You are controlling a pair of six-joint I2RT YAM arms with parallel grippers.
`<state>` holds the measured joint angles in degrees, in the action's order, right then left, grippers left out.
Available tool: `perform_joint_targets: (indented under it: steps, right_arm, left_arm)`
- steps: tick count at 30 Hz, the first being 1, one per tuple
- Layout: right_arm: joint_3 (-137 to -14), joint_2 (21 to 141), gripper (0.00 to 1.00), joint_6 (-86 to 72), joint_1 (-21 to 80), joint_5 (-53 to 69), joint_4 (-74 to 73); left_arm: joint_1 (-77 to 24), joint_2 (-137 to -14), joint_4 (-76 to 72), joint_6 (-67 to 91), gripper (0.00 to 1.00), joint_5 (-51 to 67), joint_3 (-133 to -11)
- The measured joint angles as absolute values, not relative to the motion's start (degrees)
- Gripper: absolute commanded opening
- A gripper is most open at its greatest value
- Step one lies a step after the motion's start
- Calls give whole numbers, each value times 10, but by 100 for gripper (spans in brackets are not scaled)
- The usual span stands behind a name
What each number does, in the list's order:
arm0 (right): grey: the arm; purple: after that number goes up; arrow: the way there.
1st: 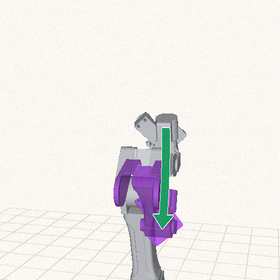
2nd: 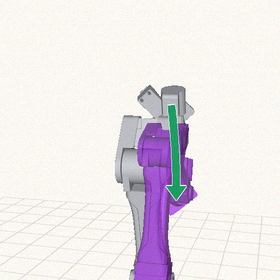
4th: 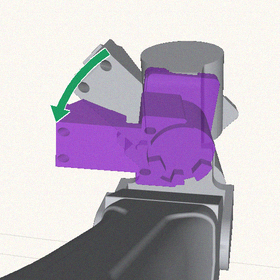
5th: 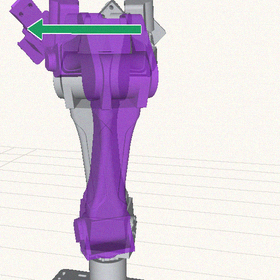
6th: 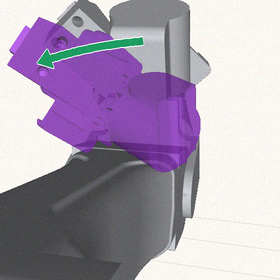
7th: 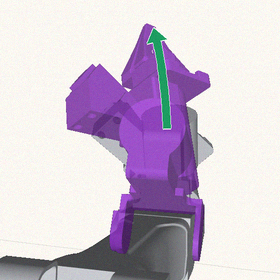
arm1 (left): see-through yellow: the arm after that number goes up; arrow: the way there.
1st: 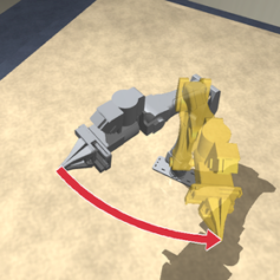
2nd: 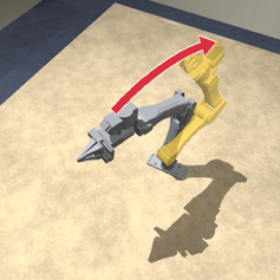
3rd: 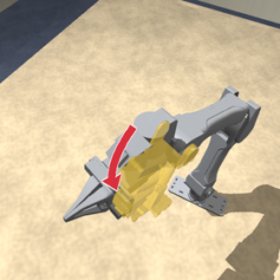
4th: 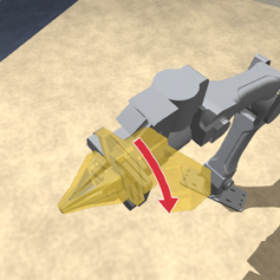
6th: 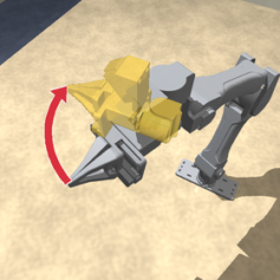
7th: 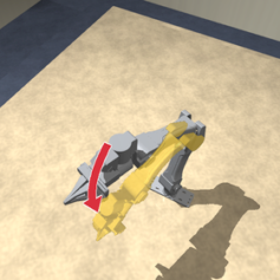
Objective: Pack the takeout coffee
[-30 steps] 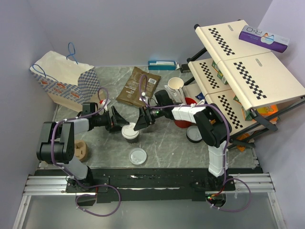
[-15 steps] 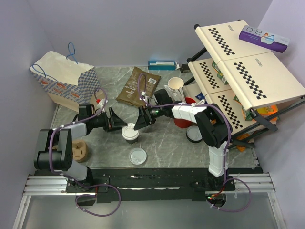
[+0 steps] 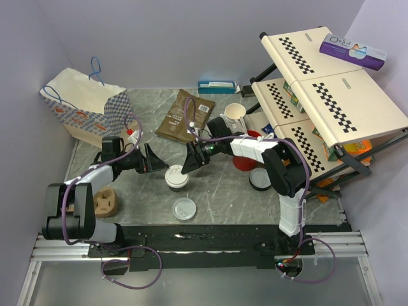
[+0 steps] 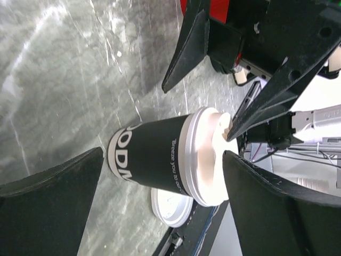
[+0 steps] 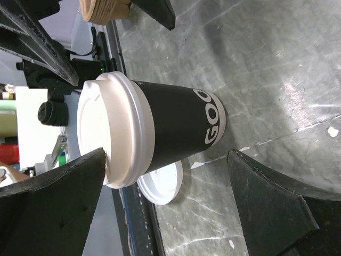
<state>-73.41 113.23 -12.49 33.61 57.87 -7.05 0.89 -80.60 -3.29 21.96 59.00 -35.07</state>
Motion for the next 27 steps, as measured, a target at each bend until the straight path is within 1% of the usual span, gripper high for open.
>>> perform_joint_targets:
  steps: [7,13,27]
  right_arm:
    - [-734,1129,100,-126,336,586,-74]
    - [-734,1127,100,-137,336,592,-71]
    - [-736,1126,100,-127,361,595,-86]
  left_arm:
    - [8,-784,42,183,99,588,-351]
    - [6,-780,76,173,99,597,-351]
    - [3,-778,91,170,99,606,-351]
